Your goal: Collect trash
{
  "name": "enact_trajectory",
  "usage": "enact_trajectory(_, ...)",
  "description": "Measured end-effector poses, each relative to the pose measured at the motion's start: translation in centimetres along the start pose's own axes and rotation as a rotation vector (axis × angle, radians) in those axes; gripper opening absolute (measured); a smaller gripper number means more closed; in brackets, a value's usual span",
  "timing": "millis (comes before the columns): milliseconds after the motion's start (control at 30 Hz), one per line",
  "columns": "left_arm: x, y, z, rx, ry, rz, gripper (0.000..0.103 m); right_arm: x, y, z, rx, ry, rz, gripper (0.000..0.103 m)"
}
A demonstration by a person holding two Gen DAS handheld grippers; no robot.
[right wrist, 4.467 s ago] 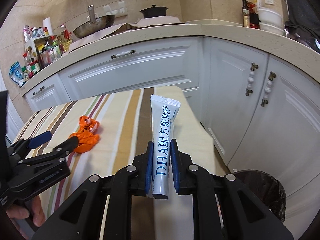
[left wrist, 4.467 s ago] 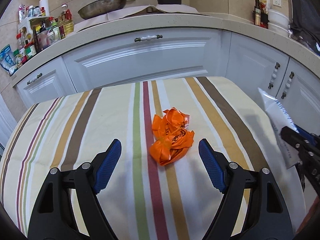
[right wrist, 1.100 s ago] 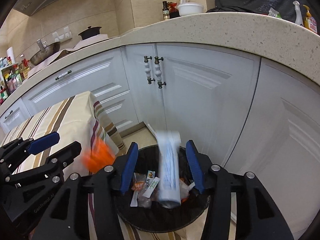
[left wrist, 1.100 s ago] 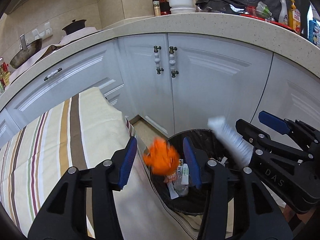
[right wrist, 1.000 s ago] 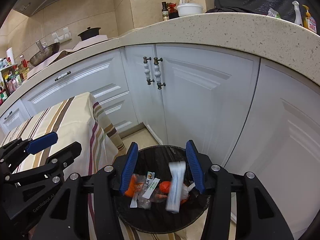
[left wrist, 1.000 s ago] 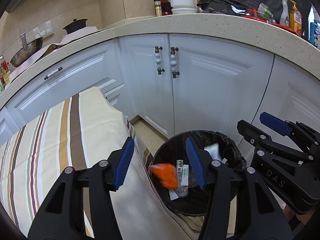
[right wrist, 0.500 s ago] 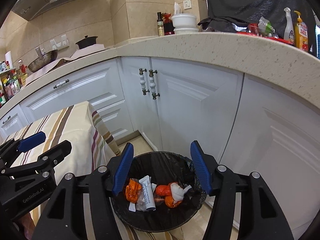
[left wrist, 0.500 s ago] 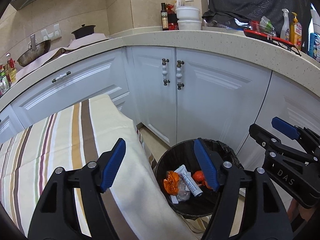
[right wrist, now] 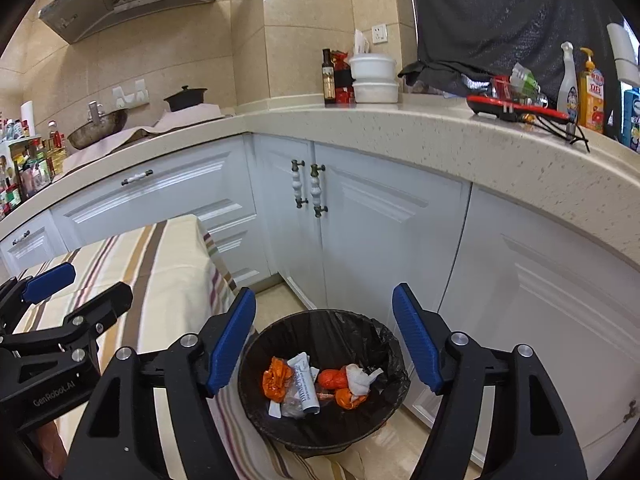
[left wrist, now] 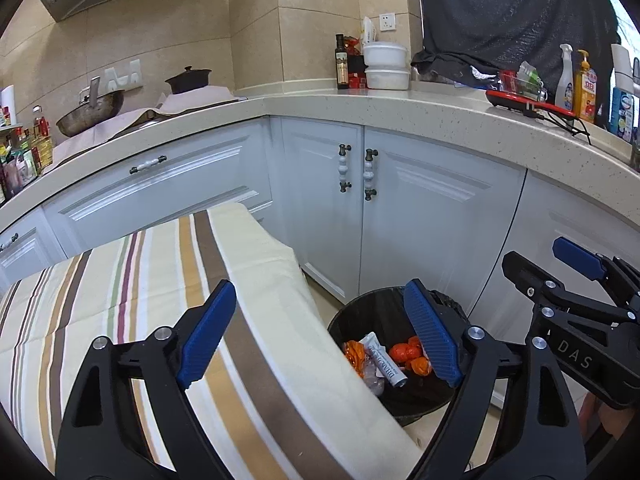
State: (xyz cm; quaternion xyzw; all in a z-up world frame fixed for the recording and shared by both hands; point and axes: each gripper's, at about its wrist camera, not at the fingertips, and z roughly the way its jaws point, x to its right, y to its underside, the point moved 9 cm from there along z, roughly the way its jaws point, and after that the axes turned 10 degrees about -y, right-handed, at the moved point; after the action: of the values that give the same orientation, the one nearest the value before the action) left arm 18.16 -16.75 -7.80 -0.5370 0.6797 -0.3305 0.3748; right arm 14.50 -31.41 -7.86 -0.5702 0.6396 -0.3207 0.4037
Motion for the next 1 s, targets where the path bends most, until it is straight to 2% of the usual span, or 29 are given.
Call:
enact_trajectory(233, -2.7, 0.5, -3.4, 0.036, -0.016, -0.030, 0.089, -2.3, 0.1, -2.8, 0.023, -0.005, -0.030, 0.073)
enact_trajectory(600, -7.1, 1.0, -7.8, 0.077, -0.056, -0.086, 0.091, -5.5, 0.6, -6.0, 0.040, -0.030, -0.059, 0.077)
enact_trajectory(1000, -9.1, 1.4, -10.8, 0.110, -0.061, -0.116, 0.092, -8.1, 0.5, -8.8, 0.072, -0.036, -0.104, 0.078)
